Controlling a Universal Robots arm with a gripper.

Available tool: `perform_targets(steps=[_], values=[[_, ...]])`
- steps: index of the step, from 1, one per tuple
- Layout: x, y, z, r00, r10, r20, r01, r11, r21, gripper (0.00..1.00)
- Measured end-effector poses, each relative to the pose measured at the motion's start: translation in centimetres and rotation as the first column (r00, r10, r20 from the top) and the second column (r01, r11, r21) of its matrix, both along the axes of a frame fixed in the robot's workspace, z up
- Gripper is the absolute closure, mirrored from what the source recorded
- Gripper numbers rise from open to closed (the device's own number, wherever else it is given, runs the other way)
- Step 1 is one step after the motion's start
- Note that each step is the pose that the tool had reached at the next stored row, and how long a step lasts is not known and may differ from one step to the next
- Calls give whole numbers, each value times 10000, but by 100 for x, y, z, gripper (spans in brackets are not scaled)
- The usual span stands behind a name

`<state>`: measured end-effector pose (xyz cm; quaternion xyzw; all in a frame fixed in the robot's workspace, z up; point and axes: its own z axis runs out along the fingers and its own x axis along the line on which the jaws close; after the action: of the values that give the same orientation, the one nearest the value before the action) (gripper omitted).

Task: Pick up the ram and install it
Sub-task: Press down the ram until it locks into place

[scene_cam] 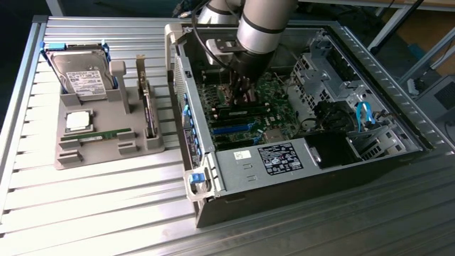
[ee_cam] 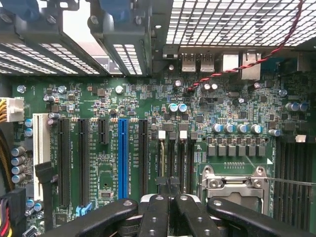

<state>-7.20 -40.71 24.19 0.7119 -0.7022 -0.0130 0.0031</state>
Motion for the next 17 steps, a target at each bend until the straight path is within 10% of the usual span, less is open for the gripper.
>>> perform_targets(steps=[17], values=[[0,-1,-48,10000,0,0,0,10000,0,90]])
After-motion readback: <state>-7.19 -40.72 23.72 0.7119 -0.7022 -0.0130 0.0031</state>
